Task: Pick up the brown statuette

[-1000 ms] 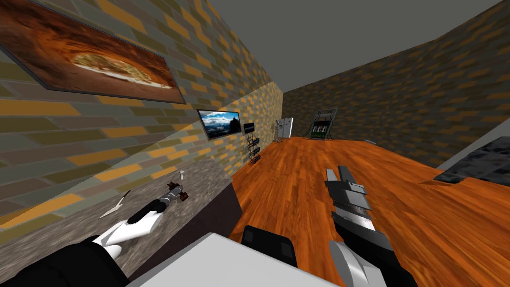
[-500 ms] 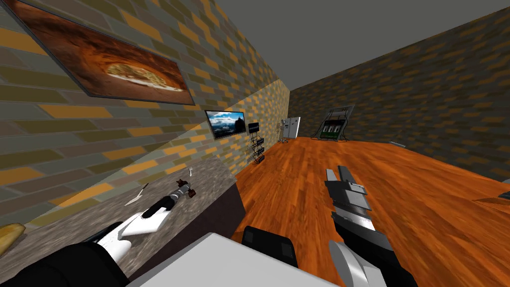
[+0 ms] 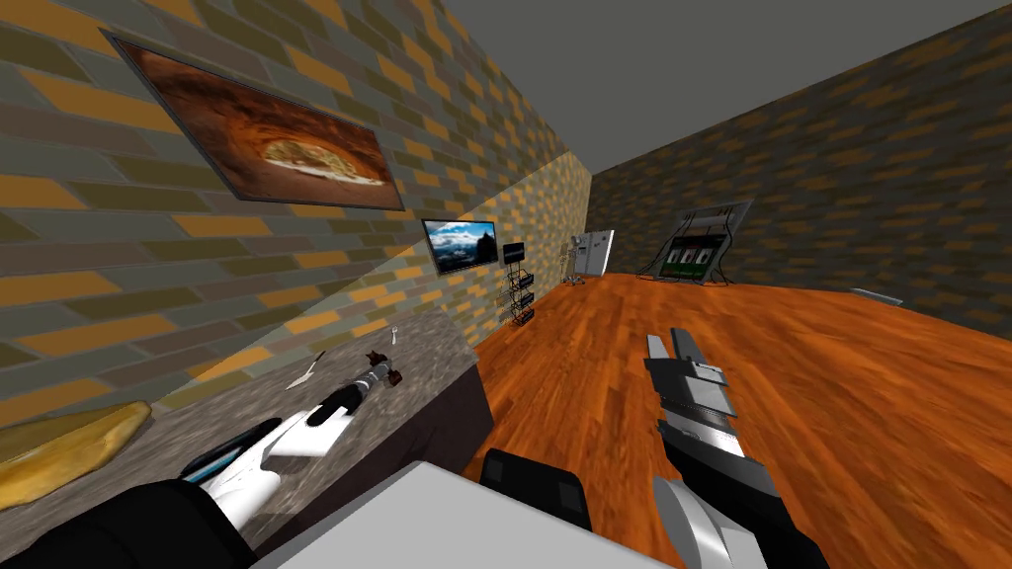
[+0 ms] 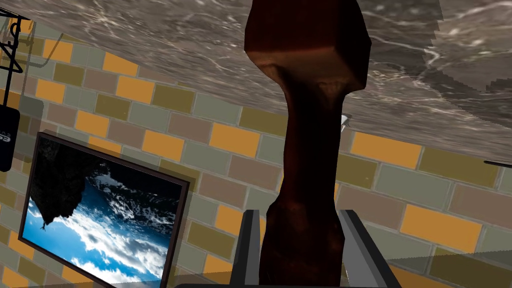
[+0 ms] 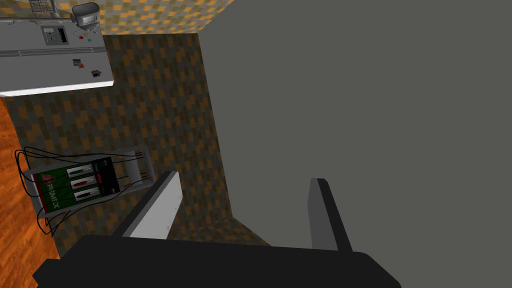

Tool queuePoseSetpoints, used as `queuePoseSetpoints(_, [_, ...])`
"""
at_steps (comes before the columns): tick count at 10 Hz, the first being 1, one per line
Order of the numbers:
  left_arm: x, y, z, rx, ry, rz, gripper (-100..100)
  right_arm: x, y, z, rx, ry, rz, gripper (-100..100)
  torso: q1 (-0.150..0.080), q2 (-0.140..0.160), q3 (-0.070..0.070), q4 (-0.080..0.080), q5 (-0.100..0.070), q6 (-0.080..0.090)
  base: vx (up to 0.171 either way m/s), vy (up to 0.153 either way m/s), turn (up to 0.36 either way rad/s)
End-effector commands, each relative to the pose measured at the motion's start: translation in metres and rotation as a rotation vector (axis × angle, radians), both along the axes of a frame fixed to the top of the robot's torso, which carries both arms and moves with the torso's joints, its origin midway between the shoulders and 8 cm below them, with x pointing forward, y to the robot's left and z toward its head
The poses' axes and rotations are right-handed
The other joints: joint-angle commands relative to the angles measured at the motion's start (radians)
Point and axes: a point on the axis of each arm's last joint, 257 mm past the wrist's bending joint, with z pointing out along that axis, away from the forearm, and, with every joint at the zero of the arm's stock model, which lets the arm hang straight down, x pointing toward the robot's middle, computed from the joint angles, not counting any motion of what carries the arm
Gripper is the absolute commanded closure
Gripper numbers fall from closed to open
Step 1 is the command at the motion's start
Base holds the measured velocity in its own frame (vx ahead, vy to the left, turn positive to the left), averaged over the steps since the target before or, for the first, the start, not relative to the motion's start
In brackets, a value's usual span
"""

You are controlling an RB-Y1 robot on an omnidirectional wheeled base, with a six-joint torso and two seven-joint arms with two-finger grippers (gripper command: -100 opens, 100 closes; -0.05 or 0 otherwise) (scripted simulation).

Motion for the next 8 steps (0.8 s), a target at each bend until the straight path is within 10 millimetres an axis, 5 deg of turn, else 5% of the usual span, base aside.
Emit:
queuePoseSetpoints(1, [0.005,-0.004,0.004,0.014,0.006,-0.012,100,0.0,0.0,0.0,0.0,0.0,0.0,0,0.0,0.0,0.0,0.0,0.0,0.0,0.03,0.014,0.04])
queuePoseSetpoints(2, [0.013,-0.026,-0.005,-0.012,0.016,-0.035,100,0.0,0.0,0.0,0.0,0.0,0.0,0,-0.001,0.001,0.001,0.0,0.0,0.002,0.069,0.05,0.34])
queuePoseSetpoints(5, [0.023,-0.032,0.007,0.024,0.003,-0.061,100,0.0,0.0,0.0,0.0,0.0,0.0,0,0.0,0.002,0.001,0.0,0.0,0.001,0.03,0.013,0.046])
queuePoseSetpoints(6, [0.032,-0.055,0.001,-0.005,0.0,-0.083,100,0.0,0.0,0.0,0.0,0.0,0.0,0,-0.001,0.004,0.002,0.0,0.0,0.001,0.057,0.043,0.32])
queuePoseSetpoints(8, [0.039,-0.061,0.012,0.019,-0.015,-0.101,100,0.0,0.0,0.0,0.0,0.0,0.0,0,0.001,0.001,0.0,0.0,0.0,-0.001,0.054,0.021,0.142])
